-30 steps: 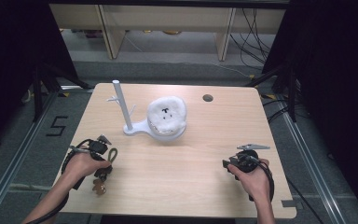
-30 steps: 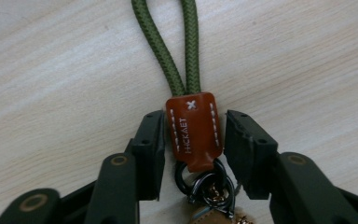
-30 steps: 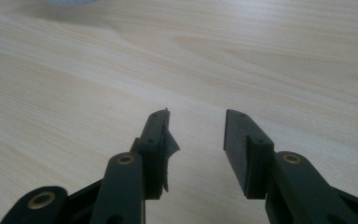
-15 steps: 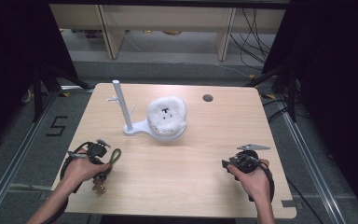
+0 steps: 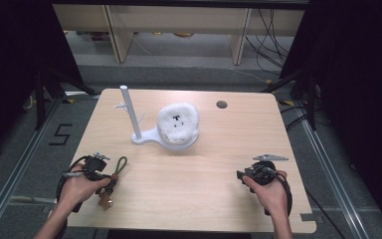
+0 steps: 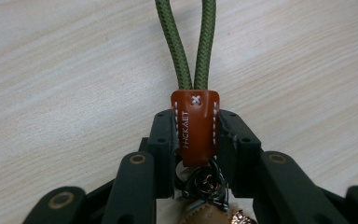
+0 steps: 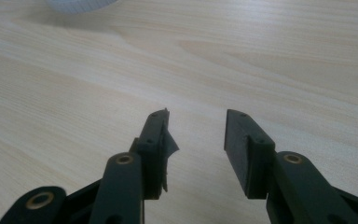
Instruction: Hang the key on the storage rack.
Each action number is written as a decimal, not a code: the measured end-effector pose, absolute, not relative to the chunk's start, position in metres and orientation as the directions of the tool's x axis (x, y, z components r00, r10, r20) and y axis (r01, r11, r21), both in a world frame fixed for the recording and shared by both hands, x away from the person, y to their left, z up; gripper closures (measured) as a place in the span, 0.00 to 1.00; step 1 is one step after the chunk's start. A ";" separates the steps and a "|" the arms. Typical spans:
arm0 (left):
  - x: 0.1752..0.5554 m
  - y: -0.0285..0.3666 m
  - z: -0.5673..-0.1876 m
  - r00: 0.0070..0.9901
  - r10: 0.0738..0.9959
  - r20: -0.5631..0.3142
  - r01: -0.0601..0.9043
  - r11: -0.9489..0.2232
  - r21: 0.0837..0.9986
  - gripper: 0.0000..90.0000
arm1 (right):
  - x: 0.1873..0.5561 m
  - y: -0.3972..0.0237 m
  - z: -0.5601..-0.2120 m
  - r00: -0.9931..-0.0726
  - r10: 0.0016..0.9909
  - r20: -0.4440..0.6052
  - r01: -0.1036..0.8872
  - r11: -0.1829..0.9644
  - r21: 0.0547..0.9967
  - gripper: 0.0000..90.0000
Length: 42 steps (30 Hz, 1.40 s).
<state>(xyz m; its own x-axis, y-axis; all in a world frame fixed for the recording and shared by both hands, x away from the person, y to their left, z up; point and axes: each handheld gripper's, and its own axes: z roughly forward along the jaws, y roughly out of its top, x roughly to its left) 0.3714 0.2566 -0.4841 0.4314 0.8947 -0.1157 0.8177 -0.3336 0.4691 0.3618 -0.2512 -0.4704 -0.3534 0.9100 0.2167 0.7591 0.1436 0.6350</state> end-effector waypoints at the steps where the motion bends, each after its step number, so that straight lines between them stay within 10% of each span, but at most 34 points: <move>1: 0.368 0.257 -0.483 0.435 0.894 -0.110 0.809 -0.333 0.484 0.76 | 0.362 -0.251 -0.470 -0.353 0.910 0.218 0.760 0.143 0.634 0.68; 42: 0.327 0.268 -0.472 0.414 0.893 -0.176 0.480 -0.050 0.876 0.76 | 0.362 -0.255 -0.475 -0.356 0.917 0.180 0.711 0.140 0.690 0.65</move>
<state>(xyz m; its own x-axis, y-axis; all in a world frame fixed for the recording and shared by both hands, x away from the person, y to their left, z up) 0.3272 0.2684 -0.4718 0.4136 0.8933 -0.1759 0.4797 -0.0497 0.8760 0.3621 -0.2554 -0.4748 -0.3559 0.9170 0.1801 0.7105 0.1404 0.6895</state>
